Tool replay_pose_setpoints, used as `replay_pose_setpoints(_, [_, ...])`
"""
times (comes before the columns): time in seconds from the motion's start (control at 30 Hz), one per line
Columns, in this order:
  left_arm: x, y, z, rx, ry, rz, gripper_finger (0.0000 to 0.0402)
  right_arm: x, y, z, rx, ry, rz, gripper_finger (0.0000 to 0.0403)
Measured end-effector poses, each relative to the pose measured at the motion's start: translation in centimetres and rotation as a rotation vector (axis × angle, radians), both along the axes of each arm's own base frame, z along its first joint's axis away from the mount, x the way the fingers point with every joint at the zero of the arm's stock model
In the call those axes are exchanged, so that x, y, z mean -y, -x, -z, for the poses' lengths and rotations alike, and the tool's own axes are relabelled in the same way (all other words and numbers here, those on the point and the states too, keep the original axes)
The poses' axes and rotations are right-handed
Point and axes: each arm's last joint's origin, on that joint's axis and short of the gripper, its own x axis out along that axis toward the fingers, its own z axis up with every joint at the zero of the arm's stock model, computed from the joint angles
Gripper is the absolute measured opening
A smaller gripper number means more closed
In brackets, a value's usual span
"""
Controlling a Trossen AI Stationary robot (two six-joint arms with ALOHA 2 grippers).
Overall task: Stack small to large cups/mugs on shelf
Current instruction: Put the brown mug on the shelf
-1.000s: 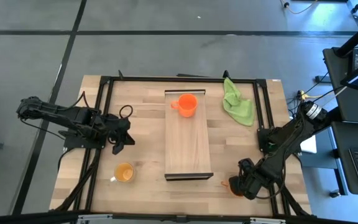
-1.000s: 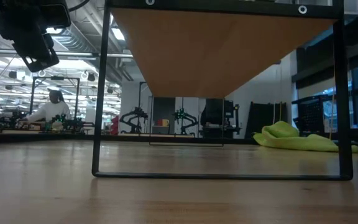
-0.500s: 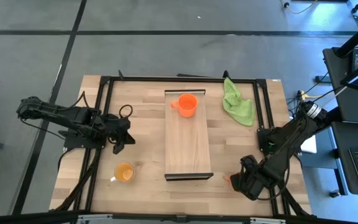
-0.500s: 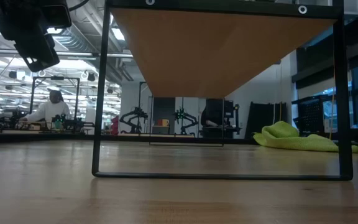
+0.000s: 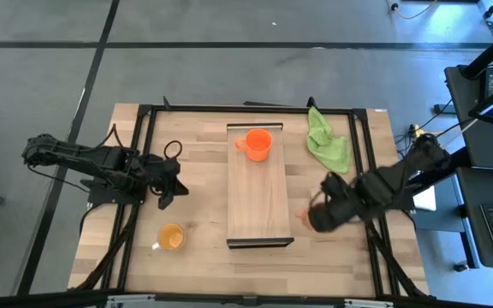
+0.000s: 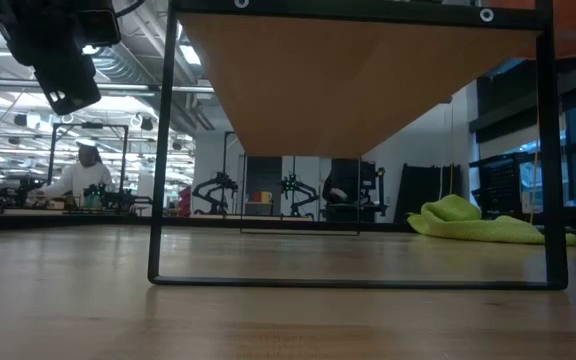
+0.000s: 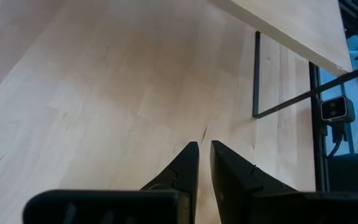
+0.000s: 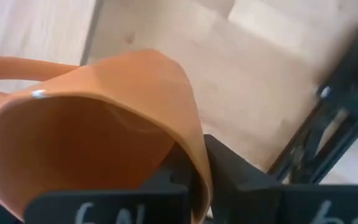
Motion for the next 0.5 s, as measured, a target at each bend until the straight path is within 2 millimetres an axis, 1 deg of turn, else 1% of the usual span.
replay_pose_setpoints(0.13, [0.0, 0.0, 0.0, 0.004, 0.000, -0.001, 0.0035, 2.3, -1.4, -0.2, 0.027, 0.037, -0.063, 0.0023])
replay_pose_setpoints(0.27, [0.0, 0.0, 0.0, 0.005, 0.000, -0.001, 0.0035, 4.7, -2.3, -0.2, 0.029, 0.105, -0.155, 0.0023])
replay_pose_setpoints(0.4, [0.0, 0.0, 0.0, 0.005, -0.003, -0.005, 0.0035, 7.1, -3.2, -0.2, 0.037, 0.130, -0.249, 0.0023])
replay_pose_setpoints(0.5, [-0.1, 0.0, 0.0, 0.007, -0.017, -0.023, 0.0035, 8.4, -4.0, -0.3, 0.088, 0.144, -0.319, 0.0022])
